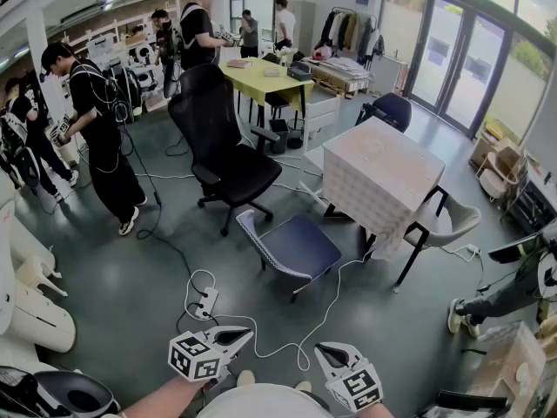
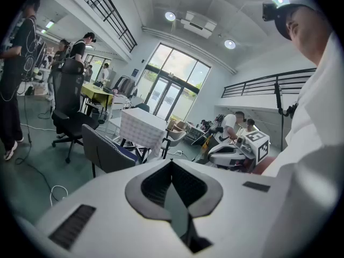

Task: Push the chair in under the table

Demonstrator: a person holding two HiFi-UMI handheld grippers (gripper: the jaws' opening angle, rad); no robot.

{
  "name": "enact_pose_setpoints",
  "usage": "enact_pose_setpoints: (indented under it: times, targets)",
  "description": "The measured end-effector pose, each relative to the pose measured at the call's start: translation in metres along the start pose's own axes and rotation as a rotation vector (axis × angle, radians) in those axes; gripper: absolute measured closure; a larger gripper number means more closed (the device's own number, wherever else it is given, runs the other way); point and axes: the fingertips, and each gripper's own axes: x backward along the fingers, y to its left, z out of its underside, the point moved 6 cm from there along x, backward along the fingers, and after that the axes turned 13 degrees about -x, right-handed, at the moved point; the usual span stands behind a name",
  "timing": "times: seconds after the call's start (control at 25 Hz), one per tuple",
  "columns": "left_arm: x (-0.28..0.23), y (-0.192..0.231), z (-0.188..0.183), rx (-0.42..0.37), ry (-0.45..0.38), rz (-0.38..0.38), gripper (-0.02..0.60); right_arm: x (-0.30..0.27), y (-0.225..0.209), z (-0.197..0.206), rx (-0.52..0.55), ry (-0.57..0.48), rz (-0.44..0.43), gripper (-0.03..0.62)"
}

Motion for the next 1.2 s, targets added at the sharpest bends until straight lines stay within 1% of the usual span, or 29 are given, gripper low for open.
enact_pose_setpoints:
  times: [0.16, 0.24, 0.36, 0.44, 0.56, 0.72, 0.76, 0.8, 0.84, 0.96, 1.04, 1.12, 1.2]
  targets:
    - [-0.012, 0.0, -0.007, 0.002, 0.001, 0.001, 0.571, 0.006, -0.006, -0.004, -0.001, 0.003, 0.009, 0.58]
    - [-0.024, -0.005, -0.009, 0.006, 0.002, -0.002, 0.571, 0.016, -0.015, 0.001, 0.008, 0.021, 0.011, 0.58]
    - [-0.036, -0.019, -0.012, 0.01, -0.005, -0.025, 0.571, 0.032, -0.03, 0.007, 0.006, 0.025, 0.001, 0.58]
    - [-0.042, -0.027, -0.014, 0.027, -0.014, -0.052, 0.571, 0.042, -0.042, 0.01, -0.003, 0.015, -0.018, 0.58]
    - [-0.052, -0.034, -0.013, 0.063, -0.021, -0.111, 0.569, 0.052, -0.06, 0.017, -0.006, 0.001, -0.051, 0.579]
    - [-0.065, -0.037, -0.011, 0.086, -0.019, -0.202, 0.568, 0.059, -0.083, 0.03, -0.017, -0.011, -0.061, 0.574]
    - [-0.067, -0.037, -0.009, 0.101, -0.017, -0.221, 0.568, 0.06, -0.087, 0.032, -0.022, -0.005, -0.067, 0.564]
    - [-0.068, -0.034, -0.008, 0.119, -0.014, -0.238, 0.565, 0.06, -0.09, 0.033, -0.026, 0.0, -0.071, 0.53]
    - [-0.07, -0.031, -0.007, 0.134, -0.012, -0.253, 0.552, 0.059, -0.094, 0.033, -0.03, -0.001, -0.073, 0.479]
    - [-0.078, -0.007, -0.01, 0.158, 0.002, -0.294, 0.498, 0.052, -0.11, 0.027, -0.033, -0.024, -0.056, 0.467]
    - [-0.089, 0.015, -0.014, 0.178, 0.012, -0.31, 0.476, 0.048, -0.122, 0.021, -0.039, -0.031, -0.03, 0.462]
    - [-0.102, 0.043, -0.017, 0.206, 0.02, -0.319, 0.453, 0.044, -0.133, 0.013, -0.049, -0.029, 0.005, 0.457]
    - [-0.117, 0.081, -0.021, 0.248, 0.023, -0.327, 0.429, 0.032, -0.147, 0.0, -0.061, -0.028, 0.045, 0.453]
